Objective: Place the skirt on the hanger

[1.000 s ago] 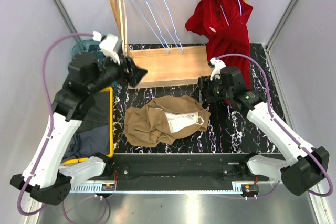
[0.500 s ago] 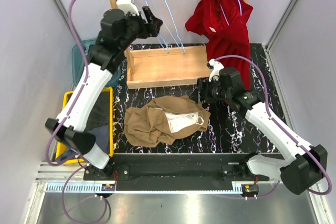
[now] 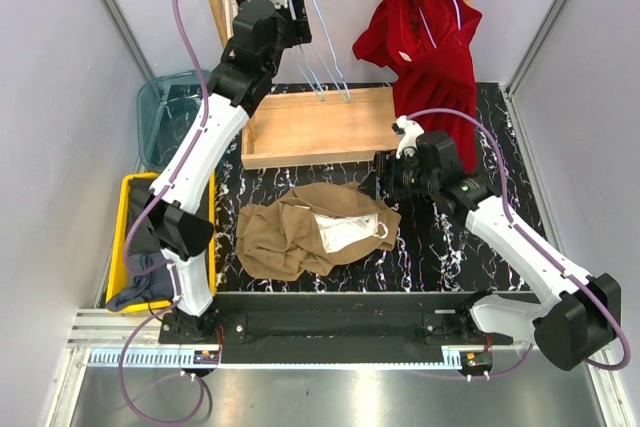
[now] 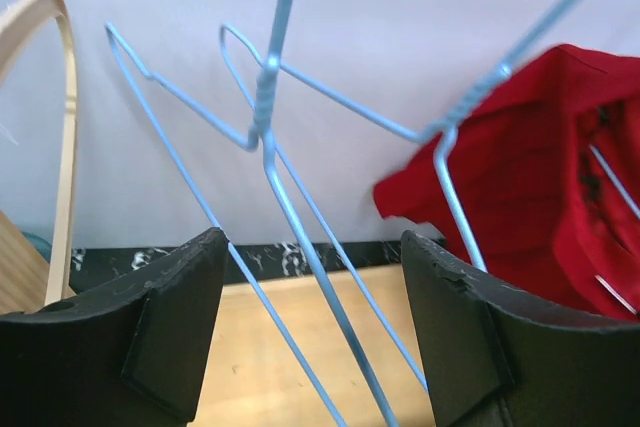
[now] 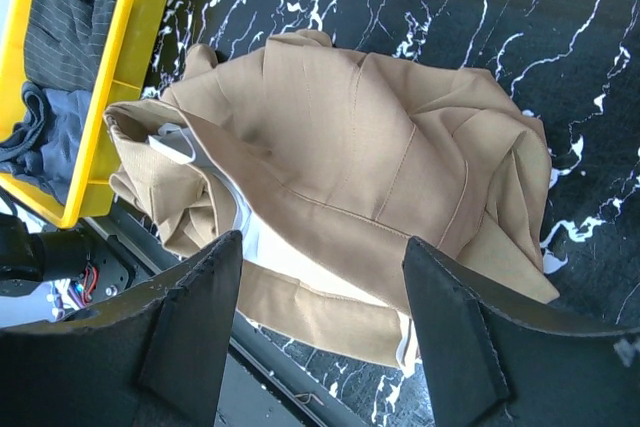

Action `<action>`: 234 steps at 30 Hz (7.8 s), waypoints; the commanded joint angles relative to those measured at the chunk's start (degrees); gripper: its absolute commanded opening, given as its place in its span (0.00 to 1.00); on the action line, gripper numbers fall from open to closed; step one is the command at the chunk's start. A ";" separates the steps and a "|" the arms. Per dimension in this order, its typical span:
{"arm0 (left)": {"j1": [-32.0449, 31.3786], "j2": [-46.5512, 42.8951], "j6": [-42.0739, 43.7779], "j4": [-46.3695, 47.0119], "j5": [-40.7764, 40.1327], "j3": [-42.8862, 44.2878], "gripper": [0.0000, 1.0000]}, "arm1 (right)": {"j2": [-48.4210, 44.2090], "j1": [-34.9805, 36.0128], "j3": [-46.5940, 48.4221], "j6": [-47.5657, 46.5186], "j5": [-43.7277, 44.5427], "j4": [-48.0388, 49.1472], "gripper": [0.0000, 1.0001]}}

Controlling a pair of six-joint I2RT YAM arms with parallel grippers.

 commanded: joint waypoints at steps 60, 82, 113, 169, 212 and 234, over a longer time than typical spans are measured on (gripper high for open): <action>-0.03 -63.07 -1.42 -29.07 31.90 -41.19 0.00 | -7.89 -0.23 0.38 1.23 6.70 -16.91 0.70; -0.03 -71.26 3.93 -25.55 62.59 -67.04 0.00 | -3.51 -0.23 -9.99 4.04 2.75 -13.32 0.36; -5.29 -60.80 -6.69 -13.52 60.14 -77.76 0.00 | -3.15 -0.23 -9.03 5.36 7.50 -8.74 0.10; -11.19 -56.05 -8.37 -6.04 55.30 -80.67 0.00 | -2.62 -0.23 -8.68 4.39 0.82 -10.15 0.00; -12.68 -57.01 -16.99 29.73 58.73 -94.20 0.00 | -9.83 -0.15 -3.40 2.90 -13.16 -11.55 0.60; -12.68 -69.41 -20.32 45.72 52.31 -108.27 0.00 | -17.22 -0.15 -6.47 10.98 19.54 -10.94 0.45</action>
